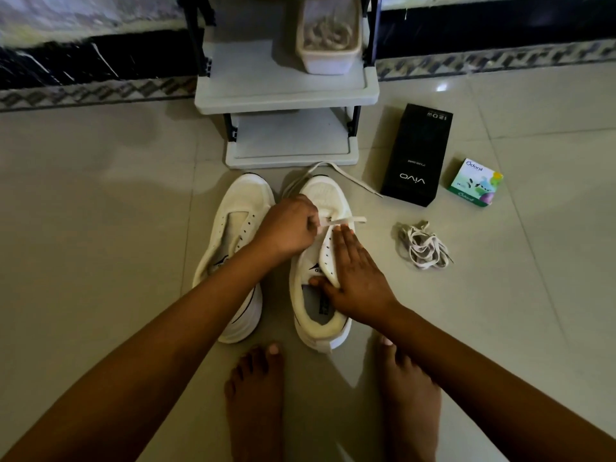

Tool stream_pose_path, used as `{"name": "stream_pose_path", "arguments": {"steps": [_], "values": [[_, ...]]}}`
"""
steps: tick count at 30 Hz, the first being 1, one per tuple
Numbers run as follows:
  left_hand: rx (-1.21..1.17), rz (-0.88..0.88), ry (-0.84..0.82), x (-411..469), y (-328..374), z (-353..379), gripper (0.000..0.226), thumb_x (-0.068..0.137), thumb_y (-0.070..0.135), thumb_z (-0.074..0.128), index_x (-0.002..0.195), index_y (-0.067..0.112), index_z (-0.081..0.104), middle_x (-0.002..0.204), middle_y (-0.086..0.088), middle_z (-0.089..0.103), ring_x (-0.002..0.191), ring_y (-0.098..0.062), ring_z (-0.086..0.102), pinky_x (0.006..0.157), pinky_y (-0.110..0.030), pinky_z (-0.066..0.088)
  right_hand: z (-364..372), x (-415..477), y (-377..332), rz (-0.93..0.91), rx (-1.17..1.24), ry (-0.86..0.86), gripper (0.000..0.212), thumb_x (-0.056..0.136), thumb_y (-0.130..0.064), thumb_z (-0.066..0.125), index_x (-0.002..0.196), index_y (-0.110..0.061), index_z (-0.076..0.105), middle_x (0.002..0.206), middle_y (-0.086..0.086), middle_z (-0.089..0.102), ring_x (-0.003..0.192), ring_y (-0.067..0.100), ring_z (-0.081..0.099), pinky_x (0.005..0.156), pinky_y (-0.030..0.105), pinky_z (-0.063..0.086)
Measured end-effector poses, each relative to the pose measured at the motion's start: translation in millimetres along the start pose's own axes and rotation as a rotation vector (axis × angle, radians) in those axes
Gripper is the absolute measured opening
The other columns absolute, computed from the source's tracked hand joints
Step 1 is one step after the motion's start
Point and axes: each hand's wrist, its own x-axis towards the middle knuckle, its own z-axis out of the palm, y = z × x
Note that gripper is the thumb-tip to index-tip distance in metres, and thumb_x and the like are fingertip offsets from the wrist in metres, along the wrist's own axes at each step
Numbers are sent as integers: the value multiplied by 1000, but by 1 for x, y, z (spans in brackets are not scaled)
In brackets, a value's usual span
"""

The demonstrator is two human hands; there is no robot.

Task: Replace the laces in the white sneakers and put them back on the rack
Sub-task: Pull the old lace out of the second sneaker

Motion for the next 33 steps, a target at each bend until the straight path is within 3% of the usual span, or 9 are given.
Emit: {"name": "stream_pose_path", "arguments": {"steps": [4, 6, 10, 13, 19, 22, 25, 30, 33], "values": [[-533, -54, -146, -16, 21, -26, 8, 87, 15, 65, 82, 20, 70, 88, 4, 70, 90, -10, 64, 86, -25, 48, -1, -1, -1, 0, 1, -4, 95, 81, -67, 24, 147, -12, -17, 157, 6, -18, 145, 17, -14, 109, 21, -9], [-591, 14, -100, -19, 25, -30, 8, 87, 16, 65, 81, 22, 67, 86, 6, 68, 86, -6, 63, 84, -23, 48, -2, -1, -1, 0, 5, -10, 94, 85, -67, 27, 147, -12, -18, 156, 6, -19, 145, 17, -14, 110, 21, -9], [-290, 1, -147, -11, 12, -19, 34, 81, 14, 71, 113, 17, 62, 117, 3, 58, 105, -12, 55, 86, -26, 43, -4, -2, -3, 1, 23, -9, 92, 91, -61, 38, 148, -12, -15, 157, 7, -17, 145, 18, -11, 111, 22, -8], [-34, -26, -117, -8, 1, -5, 33, 78, 9, 70, 111, 10, 66, 123, -7, 55, 112, -21, 53, 91, -24, 39, -5, -2, -5, -9, 44, 16, 91, 91, -55, 45, 149, -10, -9, 158, 7, -11, 146, 18, -8, 114, 24, -3], [3, -11, -34, -2, 2, -6, 11, 80, 9, 67, 89, 10, 73, 103, -5, 63, 96, -20, 60, 79, -20, 41, -6, -2, -5, 9, 41, 1, 91, 90, -57, 44, 150, -12, -8, 159, 7, -9, 146, 21, -5, 117, 30, 3], [-413, -18, -154, -13, 21, -28, 6, 84, 11, 67, 89, 12, 71, 94, 2, 69, 86, -5, 61, 73, -8, 44, -5, -3, -4, 14, 35, -17, 90, 92, -56, 42, 148, -13, -14, 157, 7, -15, 146, 19, -10, 113, 25, -4], [-597, 48, -84, -18, 29, -39, 7, 86, 10, 65, 85, 17, 68, 87, 5, 68, 82, -2, 62, 77, -13, 47, -3, -1, -3, 21, 54, -12, 91, 91, -57, 41, 148, -13, -16, 157, 6, -16, 145, 17, -12, 112, 23, -6], [-156, -35, -164, -7, 11, -13, 29, 80, 12, 70, 108, 14, 63, 118, 0, 55, 108, -15, 52, 85, -23, 43, -4, -1, -3, 18, 46, -16, 91, 92, -55, 43, 148, -12, -13, 158, 8, -14, 146, 18, -10, 113, 23, -5], [-44, -56, -38, -4, 1, 2, 16, 77, 13, 70, 92, 9, 72, 119, -8, 59, 110, -22, 56, 92, -33, 44, -3, 0, -2, 16, 39, -22, 91, 92, -54, 44, 149, -11, -12, 158, 9, -13, 146, 18, -10, 114, 24, -5]]}}
